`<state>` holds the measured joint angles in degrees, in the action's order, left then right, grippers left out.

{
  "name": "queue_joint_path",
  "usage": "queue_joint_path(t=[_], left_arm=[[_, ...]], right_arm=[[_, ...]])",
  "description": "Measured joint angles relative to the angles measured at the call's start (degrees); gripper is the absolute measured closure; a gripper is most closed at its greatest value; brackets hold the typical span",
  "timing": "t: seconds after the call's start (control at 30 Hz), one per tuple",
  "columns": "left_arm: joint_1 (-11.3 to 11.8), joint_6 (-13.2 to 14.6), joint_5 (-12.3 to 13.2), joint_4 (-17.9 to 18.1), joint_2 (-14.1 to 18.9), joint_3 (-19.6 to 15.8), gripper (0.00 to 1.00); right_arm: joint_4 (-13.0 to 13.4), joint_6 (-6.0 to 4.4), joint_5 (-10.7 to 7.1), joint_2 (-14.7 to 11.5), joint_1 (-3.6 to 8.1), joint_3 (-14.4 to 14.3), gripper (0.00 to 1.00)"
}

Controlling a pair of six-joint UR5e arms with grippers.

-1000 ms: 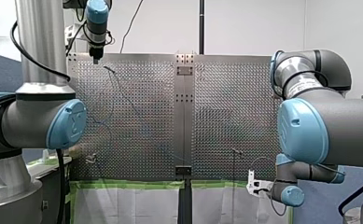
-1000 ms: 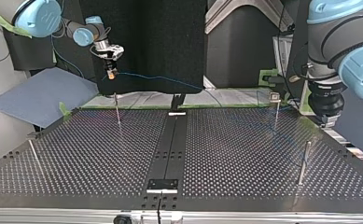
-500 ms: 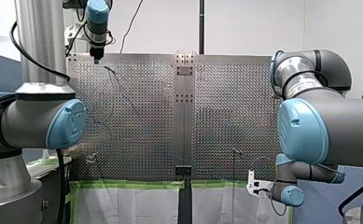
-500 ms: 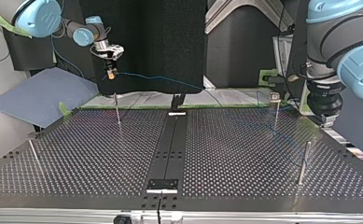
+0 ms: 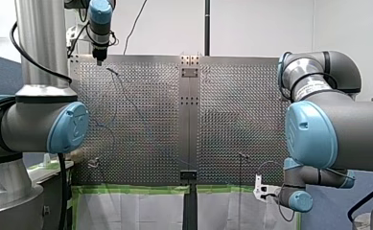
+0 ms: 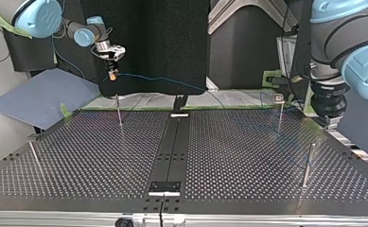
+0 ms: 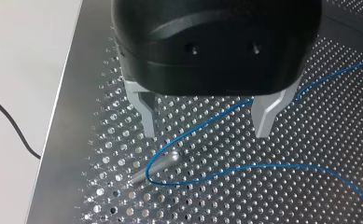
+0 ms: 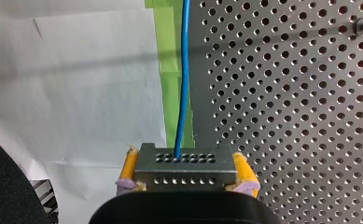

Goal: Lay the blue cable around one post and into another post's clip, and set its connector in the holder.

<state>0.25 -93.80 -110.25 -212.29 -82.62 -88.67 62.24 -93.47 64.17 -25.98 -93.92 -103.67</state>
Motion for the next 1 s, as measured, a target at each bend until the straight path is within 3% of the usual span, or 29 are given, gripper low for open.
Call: queue_joint_path(t=[0.23, 0.4, 0.6, 0.73, 1.0], left_arm=[[-0.7, -0.3, 2.0, 1.9, 1.6, -0.6, 0.01], [-2.4, -0.6, 4.3, 4.2, 3.7, -2.6, 0.01], [-5.1, -2.9, 6.7, 6.9, 2.5, -5.4, 0.01], [-7.0, -4.8, 6.1, 8.8, 0.7, -7.3, 0.01], [-10.9, -6.6, 2.5, 12.7, -3.2, -11.1, 0.01]], right_arm=[[0.0, -0.06, -0.44, 0.0, -0.04, 0.0, 1.00], [-0.1, -0.07, -1.40, 0.0, -0.08, 0.0, 1.00], [-0.3, -0.06, -1.57, -0.1, -0.03, 0.0, 1.00], [-0.3, -0.06, -1.56, -0.1, 0.23, -0.1, 1.00], [0.5, -0.05, -0.53, 0.0, 0.66, -0.1, 1.00]])
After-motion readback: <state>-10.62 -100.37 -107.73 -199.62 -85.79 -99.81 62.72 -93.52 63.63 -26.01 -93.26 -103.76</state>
